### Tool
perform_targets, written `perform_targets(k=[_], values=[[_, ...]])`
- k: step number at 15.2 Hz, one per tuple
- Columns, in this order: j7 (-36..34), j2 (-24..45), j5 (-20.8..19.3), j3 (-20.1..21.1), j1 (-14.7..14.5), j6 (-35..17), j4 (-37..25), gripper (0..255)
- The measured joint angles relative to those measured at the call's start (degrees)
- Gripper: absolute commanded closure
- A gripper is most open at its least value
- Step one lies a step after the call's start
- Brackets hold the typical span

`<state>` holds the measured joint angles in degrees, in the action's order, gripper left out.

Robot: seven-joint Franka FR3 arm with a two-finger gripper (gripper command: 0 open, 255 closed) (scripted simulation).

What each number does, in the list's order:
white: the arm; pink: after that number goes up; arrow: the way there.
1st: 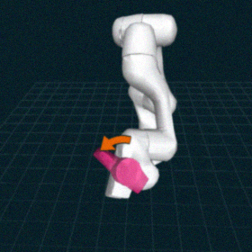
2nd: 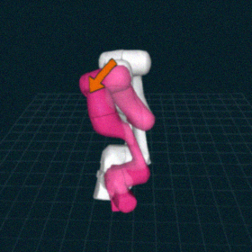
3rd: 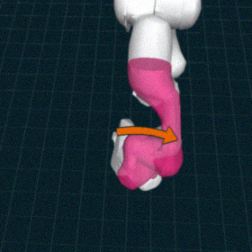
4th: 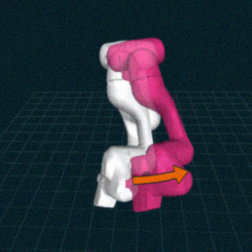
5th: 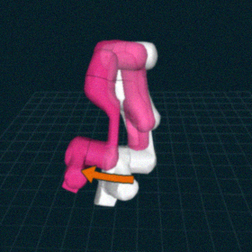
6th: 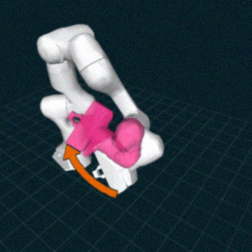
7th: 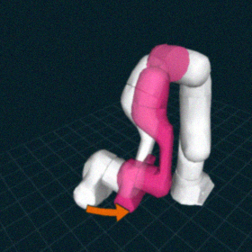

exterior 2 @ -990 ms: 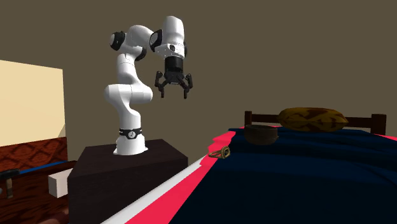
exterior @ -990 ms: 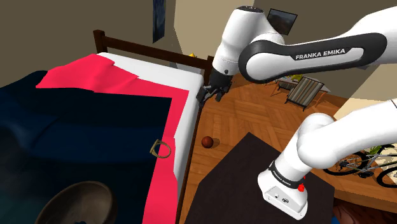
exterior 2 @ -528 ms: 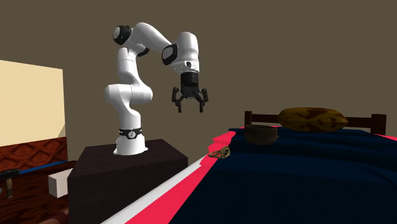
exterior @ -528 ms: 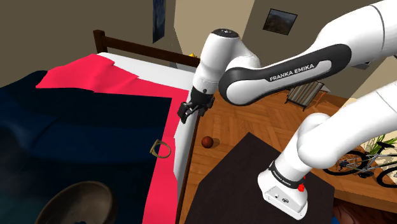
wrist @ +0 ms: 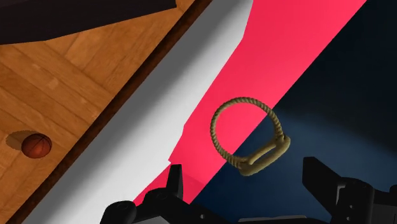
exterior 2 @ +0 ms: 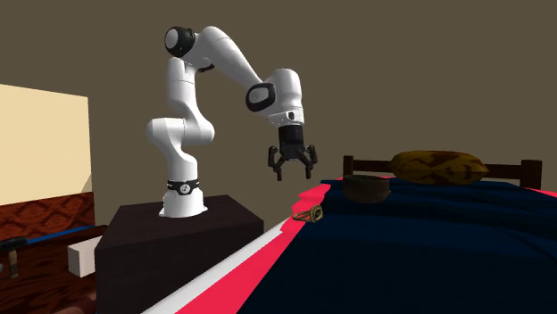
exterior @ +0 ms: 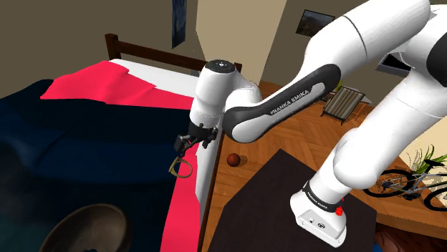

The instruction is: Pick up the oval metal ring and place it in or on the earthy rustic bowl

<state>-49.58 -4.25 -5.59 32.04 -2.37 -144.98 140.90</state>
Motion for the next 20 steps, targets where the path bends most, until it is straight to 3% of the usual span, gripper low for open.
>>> perform_targets(k=[4,6,9,14,20], values=[[-10.3,10.2,-10.3,0.8,-0.7,-3.5,-4.9,0],[-15.6,15.5,-15.7,-0.2,-2.7,-4.3,-8.3,0],[-19.2,19.3,-19.7,-1.9,-4.5,-5.5,-10.1,0],[-22.0,22.9,-23.7,-4.2,-6.2,-7.5,-11.1,0],[-22.6,23.5,-24.5,-4.7,-6.5,-8.0,-11.1,0]])
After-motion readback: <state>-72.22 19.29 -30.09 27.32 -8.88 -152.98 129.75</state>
